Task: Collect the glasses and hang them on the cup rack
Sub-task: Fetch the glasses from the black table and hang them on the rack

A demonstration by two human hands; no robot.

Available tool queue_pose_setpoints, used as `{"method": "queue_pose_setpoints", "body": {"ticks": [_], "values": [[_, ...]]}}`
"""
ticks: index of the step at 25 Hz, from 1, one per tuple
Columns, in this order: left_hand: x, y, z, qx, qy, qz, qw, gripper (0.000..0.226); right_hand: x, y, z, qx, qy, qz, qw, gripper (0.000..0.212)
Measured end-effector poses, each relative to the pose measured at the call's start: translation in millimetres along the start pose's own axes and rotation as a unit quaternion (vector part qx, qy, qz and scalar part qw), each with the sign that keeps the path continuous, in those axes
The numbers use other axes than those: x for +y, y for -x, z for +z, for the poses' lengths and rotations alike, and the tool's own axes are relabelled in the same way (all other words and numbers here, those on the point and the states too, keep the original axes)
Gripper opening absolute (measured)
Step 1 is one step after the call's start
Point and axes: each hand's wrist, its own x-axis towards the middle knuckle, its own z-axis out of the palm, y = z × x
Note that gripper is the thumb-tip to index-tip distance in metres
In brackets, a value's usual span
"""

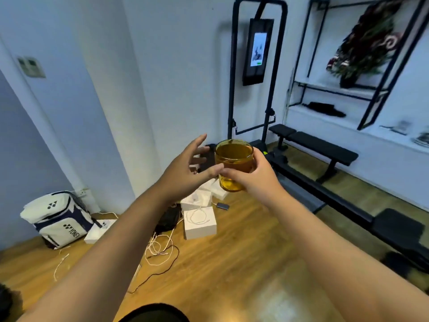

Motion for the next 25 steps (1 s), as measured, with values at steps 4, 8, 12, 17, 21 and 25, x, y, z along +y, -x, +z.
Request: {"method": "queue_pose_setpoints", "body": {"ticks": [4, 8, 12, 17, 21, 25], "values": [[50.1, -7.3, 3.1, -0.032, 0.003, 0.064, 0.997, 0.091, -64.3, 36.2, -49.5, 0.099, -0.031, -0.017, 0.994, 0.077], [98.9, -9.1, 16.7, -0.058, 0.03, 0.112, 0.992, 0.078, -115.2, 75.6, -89.4, 0.165, -0.041, -0.019, 0.985, 0.076], [159.4, -4.0, 45.9, -0.114, 0.085, 0.15, 0.978, 0.062, -155.2, 122.1, -130.1, 0.226, -0.038, -0.014, 0.973, 0.08], [226.1, 14.6, 103.1, -0.206, 0.128, 0.201, 0.949, 0.081, -180.7, 190.2, -193.9, 0.3, -0.002, -0.006, 0.954, 0.077], [283.1, 30.2, 162.1, -0.255, 0.152, 0.222, 0.929, 0.07, -185.1, 250.6, -263.7, 0.366, 0.032, 0.001, 0.93, 0.071], [327.7, 43.1, 229.3, -0.285, 0.152, 0.237, 0.916, 0.075, -170.3, 299.8, -326.1, 0.391, 0.073, 0.012, 0.918, 0.089]]}}
